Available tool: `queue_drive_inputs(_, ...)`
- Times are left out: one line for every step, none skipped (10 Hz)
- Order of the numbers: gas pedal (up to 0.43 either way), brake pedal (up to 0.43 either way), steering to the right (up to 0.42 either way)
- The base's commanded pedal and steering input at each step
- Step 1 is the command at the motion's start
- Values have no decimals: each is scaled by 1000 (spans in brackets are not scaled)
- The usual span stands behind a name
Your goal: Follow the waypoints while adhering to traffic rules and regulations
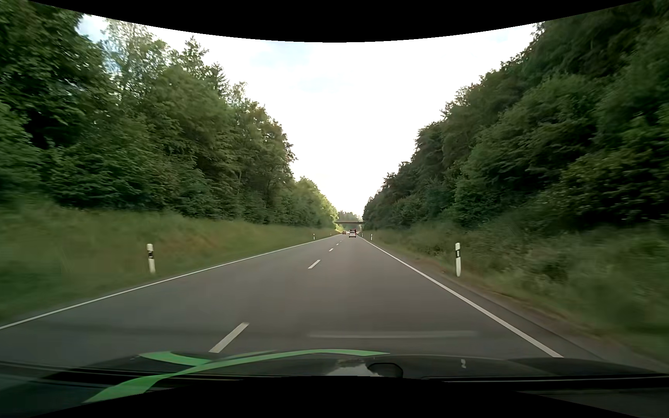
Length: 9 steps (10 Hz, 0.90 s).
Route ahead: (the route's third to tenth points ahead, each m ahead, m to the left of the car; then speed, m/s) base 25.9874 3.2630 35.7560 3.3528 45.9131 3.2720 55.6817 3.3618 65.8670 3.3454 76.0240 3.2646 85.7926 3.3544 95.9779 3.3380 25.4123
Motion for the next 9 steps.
queue_drive_inputs(248, 0, 0)
queue_drive_inputs(248, 0, -1)
queue_drive_inputs(248, 0, 0)
queue_drive_inputs(248, 0, 0)
queue_drive_inputs(248, 0, -1)
queue_drive_inputs(240, 0, 0)
queue_drive_inputs(240, 0, 0)
queue_drive_inputs(240, 0, 0)
queue_drive_inputs(240, 0, 0)
